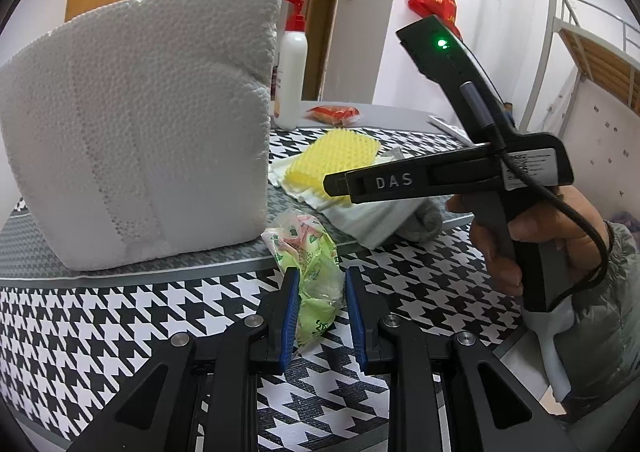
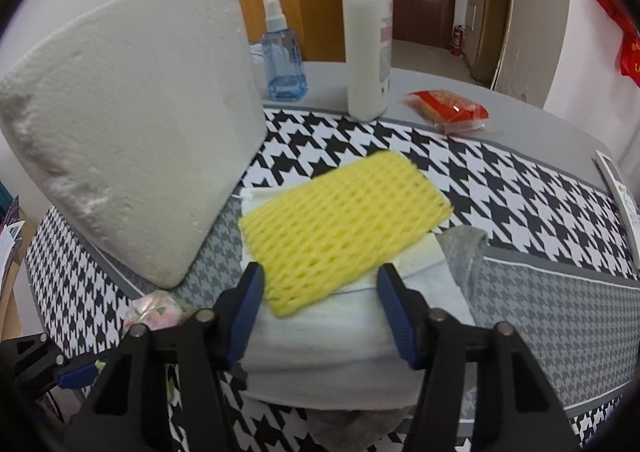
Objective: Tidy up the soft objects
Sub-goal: 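Close the right gripper on the yellow mesh sleeve and lift it, then carry the mesh sleeve with the right gripper over the foam box while the left gripper holds the bag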
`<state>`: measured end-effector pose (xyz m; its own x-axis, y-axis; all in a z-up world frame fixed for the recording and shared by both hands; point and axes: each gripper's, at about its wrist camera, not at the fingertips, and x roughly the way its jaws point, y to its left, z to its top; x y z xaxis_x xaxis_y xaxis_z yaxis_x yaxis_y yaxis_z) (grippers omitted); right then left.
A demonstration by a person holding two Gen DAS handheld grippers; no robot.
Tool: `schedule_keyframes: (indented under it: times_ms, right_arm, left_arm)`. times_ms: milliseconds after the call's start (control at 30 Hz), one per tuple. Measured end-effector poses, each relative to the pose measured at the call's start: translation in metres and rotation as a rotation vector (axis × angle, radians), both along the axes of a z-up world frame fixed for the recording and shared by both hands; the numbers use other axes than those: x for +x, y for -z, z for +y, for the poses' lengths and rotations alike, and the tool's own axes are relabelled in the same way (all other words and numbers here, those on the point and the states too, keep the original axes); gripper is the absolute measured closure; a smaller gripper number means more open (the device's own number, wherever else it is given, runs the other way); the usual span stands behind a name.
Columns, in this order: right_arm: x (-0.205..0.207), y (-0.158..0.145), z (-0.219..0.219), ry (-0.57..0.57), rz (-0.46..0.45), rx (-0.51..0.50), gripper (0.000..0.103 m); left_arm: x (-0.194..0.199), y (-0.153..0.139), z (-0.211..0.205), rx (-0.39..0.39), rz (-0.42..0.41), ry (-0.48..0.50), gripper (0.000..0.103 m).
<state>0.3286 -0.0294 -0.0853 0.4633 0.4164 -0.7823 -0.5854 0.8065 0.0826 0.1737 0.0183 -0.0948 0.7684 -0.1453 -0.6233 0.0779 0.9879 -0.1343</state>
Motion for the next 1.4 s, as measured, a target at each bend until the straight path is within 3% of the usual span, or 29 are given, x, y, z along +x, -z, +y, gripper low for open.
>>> schedule_keyframes:
  times_ms: [100, 167, 233, 333, 1400]
  right_arm:
    - [0.000, -0.001, 0.000, -0.005, -0.005, 0.002, 0.064]
    - [0.001, -0.001, -0.001, -0.004, -0.003, 0.008, 0.067]
    - [0.001, -0.002, -0.002, -0.007, -0.003, 0.021, 0.081]
    - [-0.003, -0.008, -0.002, -0.017, -0.021, 0.037, 0.087]
    - [-0.062, -0.069, -0.043, 0.003, -0.152, 0.130, 0.087]
  left_arm:
    - [0.002, 0.001, -0.001, -0.001, -0.001, 0.002, 0.078]
    - [0.003, 0.004, -0.001, -0.003, -0.001, 0.003, 0.078]
    - [0.003, 0.004, 0.000, -0.004, -0.003, 0.003, 0.078]
    - [0.002, 0.005, 0.000, -0.003, -0.005, 0.003, 0.078]
    - [-0.039, -0.024, -0.005, 0.035, -0.083, -0.013, 0.078]
